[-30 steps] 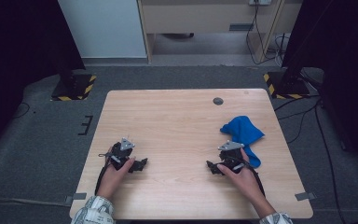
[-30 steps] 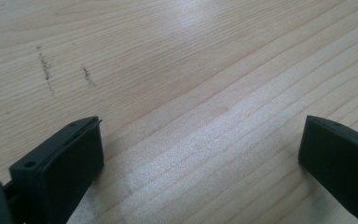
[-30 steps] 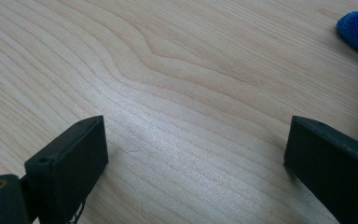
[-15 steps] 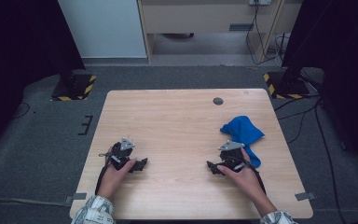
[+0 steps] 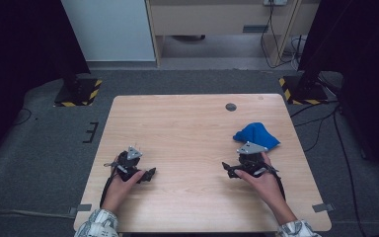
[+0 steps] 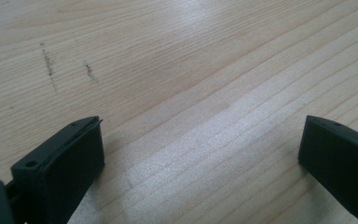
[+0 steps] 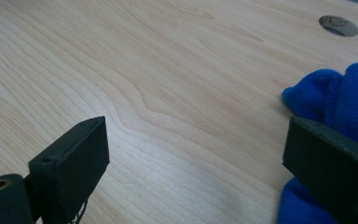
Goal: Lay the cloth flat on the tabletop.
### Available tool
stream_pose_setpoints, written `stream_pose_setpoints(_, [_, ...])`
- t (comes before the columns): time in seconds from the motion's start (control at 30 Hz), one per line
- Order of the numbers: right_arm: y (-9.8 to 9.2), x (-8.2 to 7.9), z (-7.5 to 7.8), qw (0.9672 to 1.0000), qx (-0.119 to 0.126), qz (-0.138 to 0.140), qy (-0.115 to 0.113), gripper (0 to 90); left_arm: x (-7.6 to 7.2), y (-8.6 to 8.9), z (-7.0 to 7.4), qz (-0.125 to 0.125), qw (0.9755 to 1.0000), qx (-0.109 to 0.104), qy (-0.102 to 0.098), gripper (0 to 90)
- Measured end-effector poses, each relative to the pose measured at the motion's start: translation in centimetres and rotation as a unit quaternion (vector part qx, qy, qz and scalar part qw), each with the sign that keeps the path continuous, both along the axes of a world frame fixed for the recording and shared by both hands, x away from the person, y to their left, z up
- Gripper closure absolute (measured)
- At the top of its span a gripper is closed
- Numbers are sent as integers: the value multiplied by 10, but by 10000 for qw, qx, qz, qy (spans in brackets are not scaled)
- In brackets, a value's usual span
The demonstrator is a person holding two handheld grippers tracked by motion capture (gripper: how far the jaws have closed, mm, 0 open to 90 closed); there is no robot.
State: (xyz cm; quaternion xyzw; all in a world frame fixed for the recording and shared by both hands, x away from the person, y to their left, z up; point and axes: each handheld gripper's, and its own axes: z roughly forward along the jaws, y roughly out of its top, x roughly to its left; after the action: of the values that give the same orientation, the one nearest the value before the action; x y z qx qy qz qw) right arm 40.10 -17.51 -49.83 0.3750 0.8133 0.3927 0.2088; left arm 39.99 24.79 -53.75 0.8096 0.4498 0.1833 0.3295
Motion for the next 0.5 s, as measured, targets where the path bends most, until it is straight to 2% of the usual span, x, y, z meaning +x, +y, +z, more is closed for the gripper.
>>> stream_pose_setpoints(0.13, [-9,4,11,9998,-171,-62,-106,69,0,-2,0,109,9999,-3,4,0])
stream_pose_setpoints(0.27, [-19,7,20,9995,-118,-177,-227,69,0,-2,0,121,9999,2,2,0])
stream_pose_setpoints(0.37, [-36,11,29,9987,-29,-399,-312,68,0,-2,0,121,9999,1,2,0])
stream_pose_setpoints(0.5, [-50,17,32,9975,73,-628,-320,77,0,-2,0,121,9999,0,3,0])
